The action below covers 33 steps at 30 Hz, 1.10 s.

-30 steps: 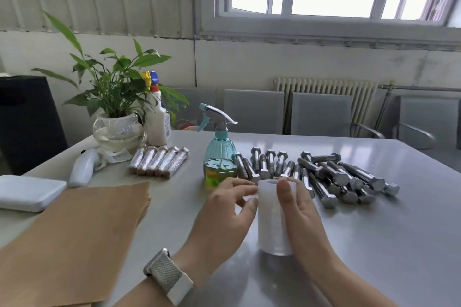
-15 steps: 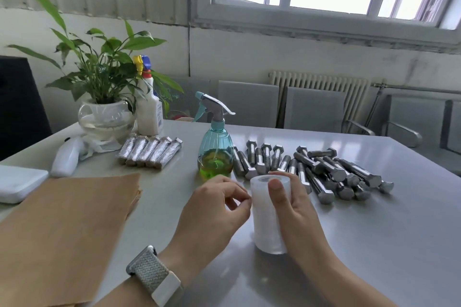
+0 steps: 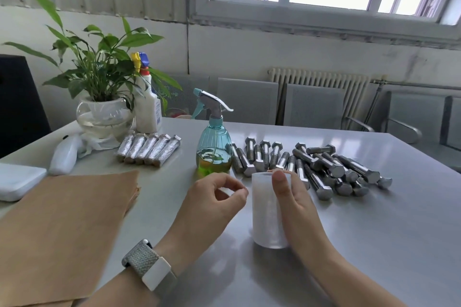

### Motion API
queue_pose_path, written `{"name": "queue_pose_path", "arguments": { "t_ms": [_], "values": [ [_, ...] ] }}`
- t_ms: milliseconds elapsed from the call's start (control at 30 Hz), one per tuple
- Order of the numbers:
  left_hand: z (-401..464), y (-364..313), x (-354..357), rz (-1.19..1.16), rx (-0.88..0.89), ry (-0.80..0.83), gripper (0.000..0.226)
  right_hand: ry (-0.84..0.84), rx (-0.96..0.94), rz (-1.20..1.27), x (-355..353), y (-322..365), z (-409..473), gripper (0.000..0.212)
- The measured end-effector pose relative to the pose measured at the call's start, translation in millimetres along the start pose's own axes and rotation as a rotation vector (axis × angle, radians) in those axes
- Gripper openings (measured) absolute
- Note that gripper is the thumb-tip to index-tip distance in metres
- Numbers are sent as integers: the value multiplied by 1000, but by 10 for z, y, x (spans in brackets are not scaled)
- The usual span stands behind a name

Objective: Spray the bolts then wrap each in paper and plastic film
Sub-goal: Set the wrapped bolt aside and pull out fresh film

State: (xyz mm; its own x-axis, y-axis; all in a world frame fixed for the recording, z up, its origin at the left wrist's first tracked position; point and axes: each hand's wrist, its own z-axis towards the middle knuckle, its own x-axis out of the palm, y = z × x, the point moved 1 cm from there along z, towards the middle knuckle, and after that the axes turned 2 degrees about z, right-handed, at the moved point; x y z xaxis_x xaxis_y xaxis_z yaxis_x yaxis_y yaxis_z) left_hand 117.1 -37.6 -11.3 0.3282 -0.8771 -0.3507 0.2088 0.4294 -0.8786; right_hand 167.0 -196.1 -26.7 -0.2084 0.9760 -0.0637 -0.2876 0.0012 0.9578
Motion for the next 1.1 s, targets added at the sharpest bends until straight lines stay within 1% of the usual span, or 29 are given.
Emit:
{"name": "queue_pose_path", "arguments": {
  "t_ms": [67, 167, 400, 633, 733, 867, 933, 1000, 1067, 1100],
  "values": [
    [-8, -9, 13, 29, 41, 10, 6, 4, -15, 1, 11, 9, -2, 50],
    [-19, -39, 20, 38, 111, 14, 6, 4, -54, -38, 25, 1, -12, 56],
    [-29, -42, 6, 116, 128, -49, 5, -7, -100, -120, 28, 8, -39, 61],
    [-34, -56, 11, 182, 156, -63, 10, -11, -116, -140, 38, 26, -49, 59],
    [-28, -66, 18, 127, 121, -52, 9, -16, -102, -151, 30, 32, -43, 58],
    [-12, -51, 11, -74, -16, 29, 10, -35, -69, -141, 13, 35, -28, 58],
    [-3, -52, 5, -174, -57, 68, 10, -32, -36, -116, 9, 16, -15, 61],
    [2, -55, -13, -246, -75, 68, 9, -29, 6, -68, -2, 4, -1, 61],
    [4, -39, -19, -221, -73, 35, 10, -26, 23, -39, -16, 3, 8, 61],
    [6, -30, -15, -177, -65, 17, 7, -23, 21, -35, -17, 2, 8, 61]
  ]
}}
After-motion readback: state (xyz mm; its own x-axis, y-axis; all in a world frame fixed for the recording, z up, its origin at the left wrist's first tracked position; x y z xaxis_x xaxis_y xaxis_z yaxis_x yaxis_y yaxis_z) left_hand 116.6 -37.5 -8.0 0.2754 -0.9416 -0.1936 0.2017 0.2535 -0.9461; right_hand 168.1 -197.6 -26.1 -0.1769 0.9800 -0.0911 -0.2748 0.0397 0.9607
